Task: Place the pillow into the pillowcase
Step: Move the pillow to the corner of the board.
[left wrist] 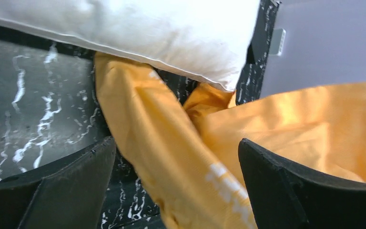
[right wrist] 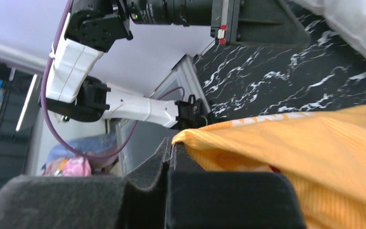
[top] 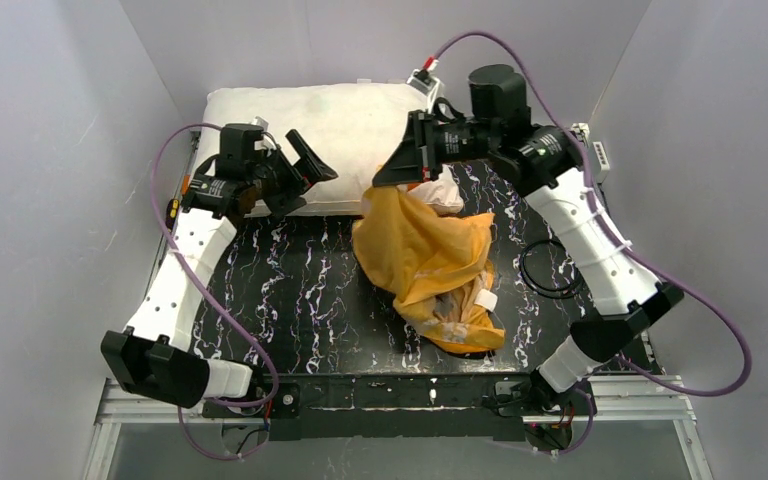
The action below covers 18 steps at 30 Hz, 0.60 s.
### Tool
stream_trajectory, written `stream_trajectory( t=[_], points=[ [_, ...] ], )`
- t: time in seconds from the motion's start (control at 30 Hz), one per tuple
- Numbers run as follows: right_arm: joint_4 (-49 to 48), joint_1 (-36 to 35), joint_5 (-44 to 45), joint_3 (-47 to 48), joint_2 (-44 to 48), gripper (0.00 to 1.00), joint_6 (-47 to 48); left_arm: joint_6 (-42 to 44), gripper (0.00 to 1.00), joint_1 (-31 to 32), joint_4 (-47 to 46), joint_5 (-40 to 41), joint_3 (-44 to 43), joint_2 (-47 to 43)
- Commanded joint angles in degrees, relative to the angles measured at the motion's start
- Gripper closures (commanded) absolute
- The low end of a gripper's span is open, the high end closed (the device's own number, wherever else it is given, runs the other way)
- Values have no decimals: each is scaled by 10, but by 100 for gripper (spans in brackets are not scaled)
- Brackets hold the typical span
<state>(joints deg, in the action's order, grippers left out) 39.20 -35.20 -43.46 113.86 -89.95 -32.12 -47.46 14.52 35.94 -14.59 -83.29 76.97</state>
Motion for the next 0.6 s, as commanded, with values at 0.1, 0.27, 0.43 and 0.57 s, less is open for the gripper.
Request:
stream_trajectory(
  t=[0.1, 0.27, 0.43, 0.57],
  points=[
    [64, -3, 12, 31, -57, 53, 43, 11, 1, -17, 68, 47, 33, -62],
    [164, 44, 129, 24, -60, 14, 85, -8, 1, -17, 69, 10, 71, -67],
    [202, 127, 201, -77, -22, 7, 97, -16, 1, 11, 59, -65, 115, -12],
    [237, 207, 217, -169, -6, 6, 122, 27, 1, 68, 83, -37, 111, 49]
  ],
)
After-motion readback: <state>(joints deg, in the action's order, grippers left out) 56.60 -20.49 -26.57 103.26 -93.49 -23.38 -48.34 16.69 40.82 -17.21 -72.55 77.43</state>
